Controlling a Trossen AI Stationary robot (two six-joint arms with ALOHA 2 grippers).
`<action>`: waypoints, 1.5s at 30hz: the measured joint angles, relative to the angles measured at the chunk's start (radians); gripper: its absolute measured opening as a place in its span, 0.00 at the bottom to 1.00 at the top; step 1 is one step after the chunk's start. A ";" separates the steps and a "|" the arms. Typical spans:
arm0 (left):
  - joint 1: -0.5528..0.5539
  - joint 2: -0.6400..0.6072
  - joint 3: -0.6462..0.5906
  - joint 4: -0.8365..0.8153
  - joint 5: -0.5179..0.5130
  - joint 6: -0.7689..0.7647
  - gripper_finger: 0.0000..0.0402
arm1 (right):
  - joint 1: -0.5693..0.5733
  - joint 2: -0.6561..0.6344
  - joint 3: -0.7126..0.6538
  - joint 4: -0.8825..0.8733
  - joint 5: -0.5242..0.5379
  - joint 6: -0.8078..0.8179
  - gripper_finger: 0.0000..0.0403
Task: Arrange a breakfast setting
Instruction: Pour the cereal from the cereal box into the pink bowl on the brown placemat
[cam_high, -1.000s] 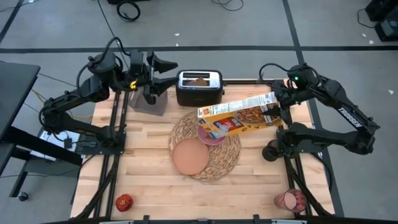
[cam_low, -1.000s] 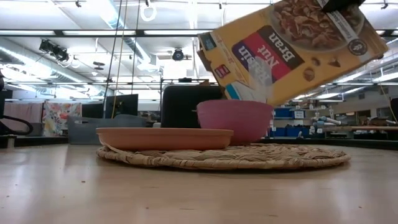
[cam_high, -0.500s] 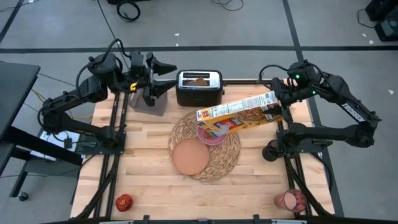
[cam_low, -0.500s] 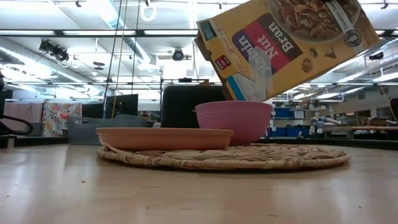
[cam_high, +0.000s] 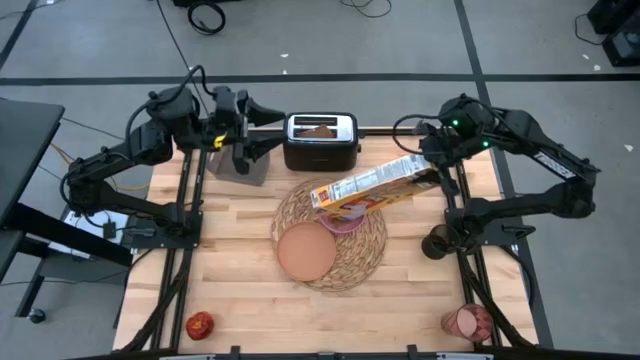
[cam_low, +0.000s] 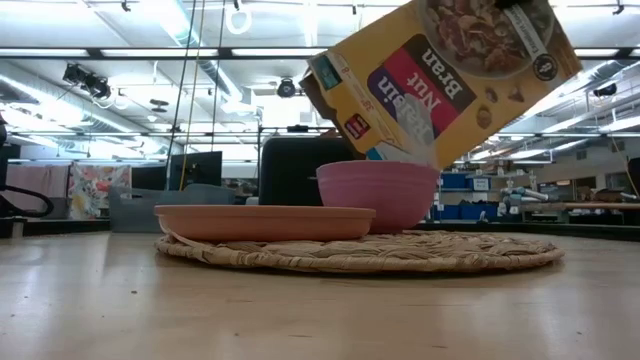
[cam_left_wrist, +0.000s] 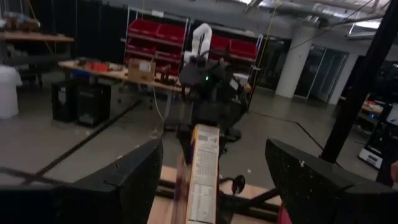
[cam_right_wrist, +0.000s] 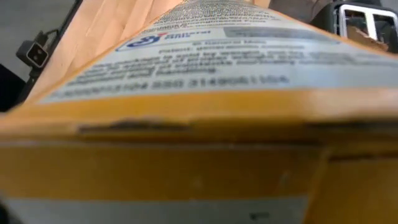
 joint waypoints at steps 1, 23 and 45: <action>0.000 0.000 0.000 -0.007 0.000 -0.007 0.72 | 0.004 0.008 0.007 -0.001 0.001 0.000 0.56; -0.007 0.000 0.000 -0.005 0.000 -0.013 0.72 | 0.008 -0.022 0.036 -0.043 0.000 0.027 0.52; -0.007 0.001 0.000 0.052 0.000 -0.023 0.72 | -0.083 -0.164 0.029 -0.064 0.024 0.128 0.52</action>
